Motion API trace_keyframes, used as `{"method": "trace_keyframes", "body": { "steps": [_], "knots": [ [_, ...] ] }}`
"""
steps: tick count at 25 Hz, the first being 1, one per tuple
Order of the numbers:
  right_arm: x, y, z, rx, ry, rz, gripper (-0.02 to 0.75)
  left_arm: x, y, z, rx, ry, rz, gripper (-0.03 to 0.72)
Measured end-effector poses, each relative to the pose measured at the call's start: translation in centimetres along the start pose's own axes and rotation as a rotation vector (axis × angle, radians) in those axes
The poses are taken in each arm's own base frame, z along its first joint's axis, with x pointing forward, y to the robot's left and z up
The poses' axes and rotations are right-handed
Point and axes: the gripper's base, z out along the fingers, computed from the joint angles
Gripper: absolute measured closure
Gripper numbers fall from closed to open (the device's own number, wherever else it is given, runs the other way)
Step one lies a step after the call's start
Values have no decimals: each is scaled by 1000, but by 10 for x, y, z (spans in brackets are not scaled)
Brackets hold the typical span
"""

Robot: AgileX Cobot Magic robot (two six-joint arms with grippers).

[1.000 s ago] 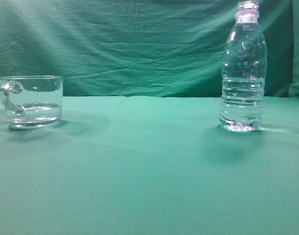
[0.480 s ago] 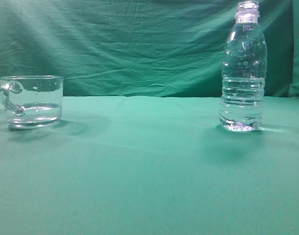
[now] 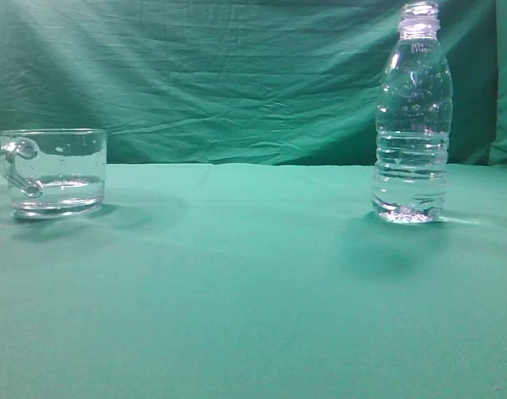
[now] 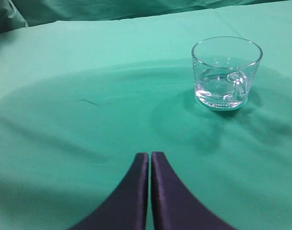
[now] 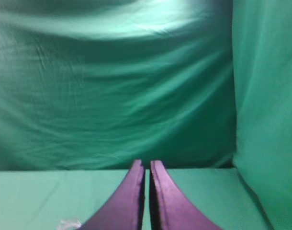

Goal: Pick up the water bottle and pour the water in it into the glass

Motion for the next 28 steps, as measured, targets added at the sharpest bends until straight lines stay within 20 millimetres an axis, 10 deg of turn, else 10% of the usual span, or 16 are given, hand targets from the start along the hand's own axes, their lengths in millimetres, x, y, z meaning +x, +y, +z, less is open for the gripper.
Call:
{"method": "trace_keyframes", "body": {
  "steps": [10, 28],
  "knots": [
    [50, -3, -23, -59, 186, -248, 738, 0, 0, 0, 0, 0, 0, 688],
    [167, -32, -57, 160, 347, -139, 738, 0, 0, 0, 0, 0, 0, 688]
  ]
}}
